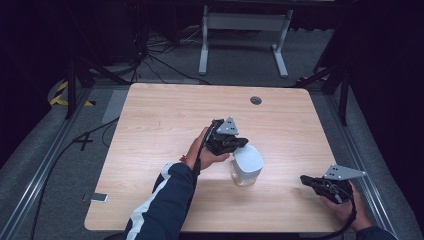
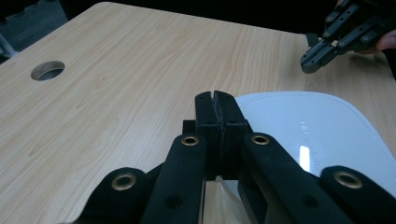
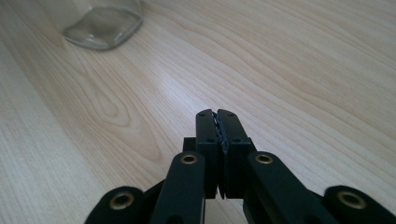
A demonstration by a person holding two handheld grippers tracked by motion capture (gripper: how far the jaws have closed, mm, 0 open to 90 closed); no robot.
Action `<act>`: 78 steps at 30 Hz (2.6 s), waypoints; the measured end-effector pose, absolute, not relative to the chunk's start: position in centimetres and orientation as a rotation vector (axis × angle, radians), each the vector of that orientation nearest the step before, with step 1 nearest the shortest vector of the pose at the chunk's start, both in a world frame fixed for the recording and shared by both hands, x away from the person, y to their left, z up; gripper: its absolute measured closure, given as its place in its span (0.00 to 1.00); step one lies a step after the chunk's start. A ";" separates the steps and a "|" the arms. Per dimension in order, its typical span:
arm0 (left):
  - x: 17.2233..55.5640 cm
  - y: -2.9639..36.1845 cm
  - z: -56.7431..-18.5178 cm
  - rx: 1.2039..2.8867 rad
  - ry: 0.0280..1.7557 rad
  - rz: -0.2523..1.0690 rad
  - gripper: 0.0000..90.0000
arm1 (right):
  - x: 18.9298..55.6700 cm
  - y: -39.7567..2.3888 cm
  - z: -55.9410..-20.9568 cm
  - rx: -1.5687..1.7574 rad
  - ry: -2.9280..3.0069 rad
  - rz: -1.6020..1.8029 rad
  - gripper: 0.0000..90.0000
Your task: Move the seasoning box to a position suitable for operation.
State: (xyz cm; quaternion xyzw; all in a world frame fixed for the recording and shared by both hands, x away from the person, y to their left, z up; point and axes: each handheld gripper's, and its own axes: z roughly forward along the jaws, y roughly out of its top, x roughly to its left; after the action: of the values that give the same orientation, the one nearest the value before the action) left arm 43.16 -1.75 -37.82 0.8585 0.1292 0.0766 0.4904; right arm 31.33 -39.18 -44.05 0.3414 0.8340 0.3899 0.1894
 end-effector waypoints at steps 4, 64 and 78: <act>43.3 -1.7 -38.0 2.091 0.330 0.201 1.00 | 31.3 -38.6 -43.0 0.935 2.349 1.155 0.99; 43.1 -1.3 -38.0 2.077 0.323 0.199 0.98 | 33.6 -26.5 -37.0 0.628 2.502 1.237 1.00; 41.8 2.6 -37.3 2.017 0.375 0.251 0.94 | 34.7 -26.6 -36.0 0.623 2.435 1.291 1.00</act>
State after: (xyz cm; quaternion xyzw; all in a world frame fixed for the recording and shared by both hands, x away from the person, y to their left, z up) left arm 41.76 2.56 -37.30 0.8384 0.1560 0.1043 0.5117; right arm 34.69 -26.56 -36.00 0.2177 0.8510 0.4513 0.1574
